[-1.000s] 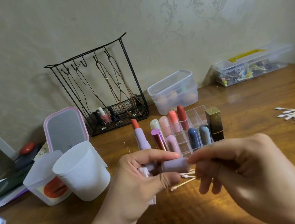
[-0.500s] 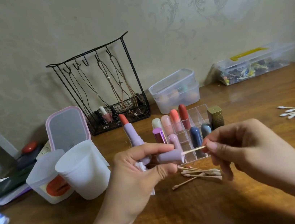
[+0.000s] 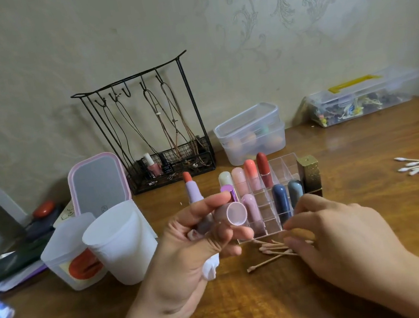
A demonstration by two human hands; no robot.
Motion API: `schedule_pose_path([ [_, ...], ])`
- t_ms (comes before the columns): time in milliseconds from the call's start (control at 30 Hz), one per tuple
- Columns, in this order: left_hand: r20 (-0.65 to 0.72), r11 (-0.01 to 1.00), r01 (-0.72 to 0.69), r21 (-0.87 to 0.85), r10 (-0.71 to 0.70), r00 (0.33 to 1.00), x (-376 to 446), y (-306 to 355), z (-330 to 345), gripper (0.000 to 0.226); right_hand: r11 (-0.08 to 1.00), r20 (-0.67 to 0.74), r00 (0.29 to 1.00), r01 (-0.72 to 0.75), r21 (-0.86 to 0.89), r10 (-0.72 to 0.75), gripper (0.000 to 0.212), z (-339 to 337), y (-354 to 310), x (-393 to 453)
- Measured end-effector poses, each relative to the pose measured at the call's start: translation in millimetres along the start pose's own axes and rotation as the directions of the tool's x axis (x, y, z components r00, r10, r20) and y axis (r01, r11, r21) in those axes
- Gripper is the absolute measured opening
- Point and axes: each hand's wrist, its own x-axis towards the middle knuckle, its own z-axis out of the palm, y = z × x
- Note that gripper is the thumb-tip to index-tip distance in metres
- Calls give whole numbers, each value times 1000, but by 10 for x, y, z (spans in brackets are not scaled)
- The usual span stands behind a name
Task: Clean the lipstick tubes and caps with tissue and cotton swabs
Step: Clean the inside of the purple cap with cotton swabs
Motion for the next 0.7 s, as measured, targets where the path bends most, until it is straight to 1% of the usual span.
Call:
schedule_pose_path([
  [33,17,1000,8,-27,-7,1000,-8,-12,20,45,998,-55,998,31,62,-27,37,-26,-10,-17],
  [67,33,999,17,-47,-15,999,-16,-25,43,44,972,-124,990,96,212,-71,36,-70,-41,-41],
  [100,44,997,30,-67,-27,999,-26,-44,66,43,897,-234,967,192,399,-103,38,-101,-71,-62],
  [133,51,995,48,-92,-44,998,-37,-63,83,43,810,-308,945,265,523,-110,45,-97,-98,-80],
  [167,68,989,73,-126,-65,996,-48,-81,98,42,750,-340,933,311,584,-122,51,-102,-144,-91],
  [233,123,974,129,-187,-108,987,-61,-115,126,42,711,-399,906,374,596,-143,52,-125,-210,-58],
  [333,109,978,161,-133,-147,983,-77,-145,142,46,617,-408,907,382,688,-106,40,-80,-216,-27],
  [400,112,982,157,-103,-145,983,-83,-146,157,46,535,-371,926,348,770,-68,34,-59,-200,-37],
  [467,113,990,131,-48,-125,986,-80,-132,166,44,488,-333,942,309,817,-39,33,-53,-191,-50],
  [567,76,994,80,68,-85,994,-59,-109,140,46,411,-260,966,238,880,-3,33,-23,-183,-54],
  [633,61,988,51,149,-60,996,-44,-101,118,46,377,-225,974,204,903,11,33,3,-180,-53],
  [700,46,977,17,213,-27,999,-34,-98,101,43,376,-200,980,179,909,18,33,19,-185,-52],
])
